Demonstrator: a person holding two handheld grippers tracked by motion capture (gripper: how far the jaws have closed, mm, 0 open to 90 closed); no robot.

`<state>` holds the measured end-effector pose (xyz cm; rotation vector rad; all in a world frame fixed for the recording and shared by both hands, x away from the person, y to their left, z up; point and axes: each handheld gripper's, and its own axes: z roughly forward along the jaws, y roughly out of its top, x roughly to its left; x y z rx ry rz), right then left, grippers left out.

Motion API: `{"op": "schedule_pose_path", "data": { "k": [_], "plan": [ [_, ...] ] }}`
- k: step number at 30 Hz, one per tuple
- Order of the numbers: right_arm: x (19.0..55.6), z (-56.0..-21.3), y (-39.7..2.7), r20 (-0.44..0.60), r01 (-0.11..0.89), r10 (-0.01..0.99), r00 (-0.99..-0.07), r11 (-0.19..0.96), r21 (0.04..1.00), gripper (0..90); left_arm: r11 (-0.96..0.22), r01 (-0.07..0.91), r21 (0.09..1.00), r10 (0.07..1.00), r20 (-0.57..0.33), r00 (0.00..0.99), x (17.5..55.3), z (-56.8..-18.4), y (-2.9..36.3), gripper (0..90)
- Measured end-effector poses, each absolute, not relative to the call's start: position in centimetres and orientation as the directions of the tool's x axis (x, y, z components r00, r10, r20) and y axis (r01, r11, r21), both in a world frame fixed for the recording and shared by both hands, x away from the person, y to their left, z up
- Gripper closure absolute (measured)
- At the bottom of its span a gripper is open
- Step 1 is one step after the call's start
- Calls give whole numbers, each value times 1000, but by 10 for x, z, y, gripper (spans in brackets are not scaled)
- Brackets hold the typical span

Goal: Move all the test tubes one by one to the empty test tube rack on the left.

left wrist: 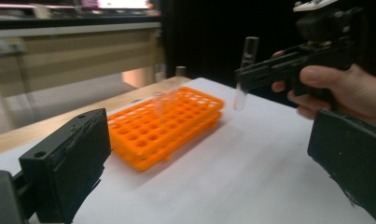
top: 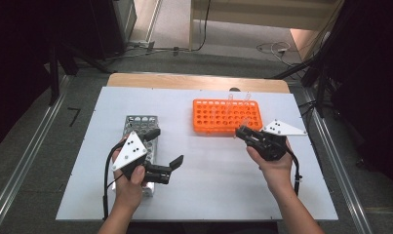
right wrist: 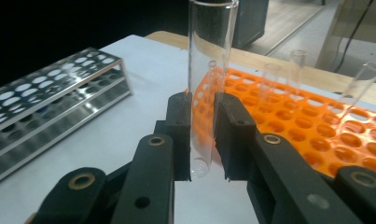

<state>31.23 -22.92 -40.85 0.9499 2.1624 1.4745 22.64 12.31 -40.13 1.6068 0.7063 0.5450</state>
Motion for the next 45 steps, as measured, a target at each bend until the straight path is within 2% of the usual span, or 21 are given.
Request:
{"op": "schedule_pose_path", "data": {
  "k": [6,13,20,26,37,45],
  "plan": [
    [292,-410,-219,77,323,661,-746,259,910,741,-52,148,988,686,-72,724,236,-394,106,0],
    [274,-412,-207,65,305,617,-785,293,906,741,-59,245,968,646,-150,749,240,-390,88,18],
    [259,-413,-195,53,290,576,-815,326,900,741,-95,273,957,645,-150,749,235,-391,82,62],
    [254,-417,-185,45,282,552,-833,353,892,741,-110,301,947,648,-161,745,233,-391,75,178],
    [248,-423,-169,30,269,519,-854,393,879,741,-156,287,945,615,-134,777,228,-394,62,470],
    [243,-423,-163,3,241,495,-869,418,876,741,-166,272,948,604,-120,788,226,-394,58,578]
  ]
}}
